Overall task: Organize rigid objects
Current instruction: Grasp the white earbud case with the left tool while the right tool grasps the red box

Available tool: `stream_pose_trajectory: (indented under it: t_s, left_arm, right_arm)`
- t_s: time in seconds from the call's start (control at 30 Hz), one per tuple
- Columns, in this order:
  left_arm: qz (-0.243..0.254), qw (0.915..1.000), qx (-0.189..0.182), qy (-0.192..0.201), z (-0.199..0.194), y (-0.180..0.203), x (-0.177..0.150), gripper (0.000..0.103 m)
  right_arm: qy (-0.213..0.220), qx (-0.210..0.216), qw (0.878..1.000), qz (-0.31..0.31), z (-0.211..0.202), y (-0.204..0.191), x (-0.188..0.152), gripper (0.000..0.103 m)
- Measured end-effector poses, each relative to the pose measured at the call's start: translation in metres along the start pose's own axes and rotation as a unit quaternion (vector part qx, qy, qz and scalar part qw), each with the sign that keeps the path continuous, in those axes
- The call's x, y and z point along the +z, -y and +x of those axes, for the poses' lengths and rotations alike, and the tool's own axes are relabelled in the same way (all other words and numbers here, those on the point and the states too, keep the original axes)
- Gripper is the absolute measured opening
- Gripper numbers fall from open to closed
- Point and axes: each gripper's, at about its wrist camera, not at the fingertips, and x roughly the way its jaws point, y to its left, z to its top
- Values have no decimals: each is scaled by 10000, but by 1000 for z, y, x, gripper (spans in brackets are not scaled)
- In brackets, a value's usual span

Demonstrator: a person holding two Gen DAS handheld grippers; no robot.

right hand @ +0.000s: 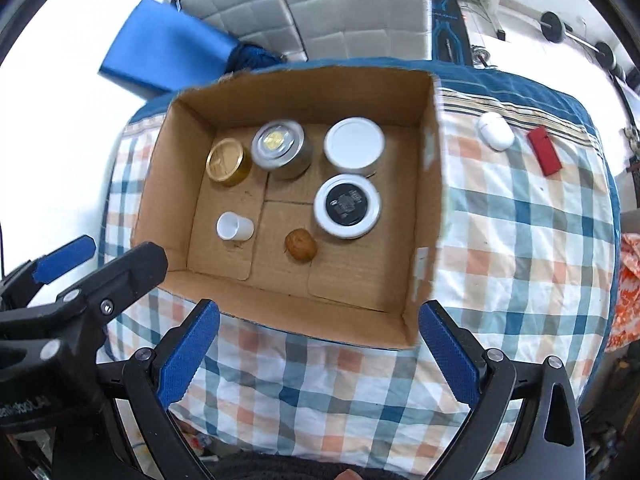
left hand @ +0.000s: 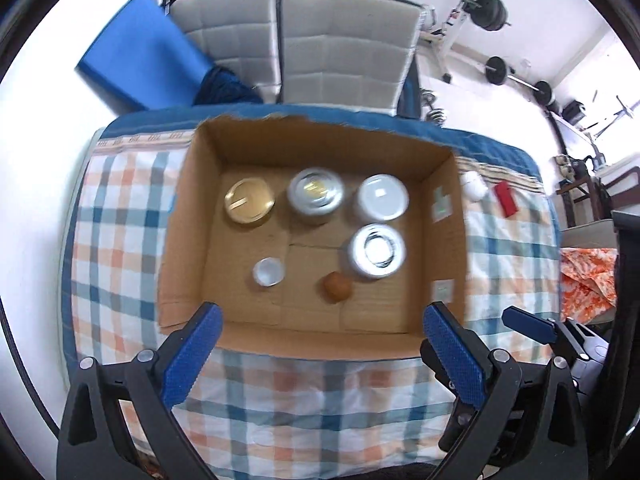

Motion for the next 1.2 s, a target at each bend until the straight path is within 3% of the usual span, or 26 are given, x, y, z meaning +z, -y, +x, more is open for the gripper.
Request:
stream_pose_trajectory:
  t_s: [0.3, 0.43, 0.57, 0.7, 0.77, 0.83, 0.9, 0.97, 1.1, 1.2]
  left_arm:
    - [643, 9970, -432, -8, 19, 122, 49, 103]
    - [715, 9959, -487, -260, 59, 174, 87, 103]
    - [473, 9957, -483, -633, 114, 210, 127, 103]
    - [308, 9945, -291, -956, 172, 230, 154, 102]
    - [242, 9938, -184, -1074, 198, 235, 164, 93]
    - [219, 9922, -77, -1226, 218, 237, 169, 70]
    - [199, 9895, -15, -1431, 242, 240, 174, 59]
    - [204, 9879, 112, -1531, 258, 242, 177, 59]
    - [277, 9848, 378, -1671, 279, 244, 180, 61]
    - [158, 9830, 237, -1816, 290, 241, 182, 62]
  right_arm:
    - [272, -496, 9960, 688, -41, 120, 21, 101]
    - [352, -791, 9914, 977, -42, 187, 48, 101]
    - [345, -848, 9902, 1057, -25, 240, 81, 102]
    - [199, -949, 9906, 960, 11, 282, 117, 99]
    - [88, -934, 9910, 955, 34, 298, 136, 91]
    - [-1, -883, 9920, 902, 57, 308, 152, 78]
    - [-77, -825, 9925, 898, 74, 313, 159, 76]
    - [-205, -736, 9930, 898, 92, 317, 166, 70]
    - [-353, -769, 9928, 849, 120, 318, 174, 69]
    - [-358, -836, 9919, 882, 129, 319, 175, 66]
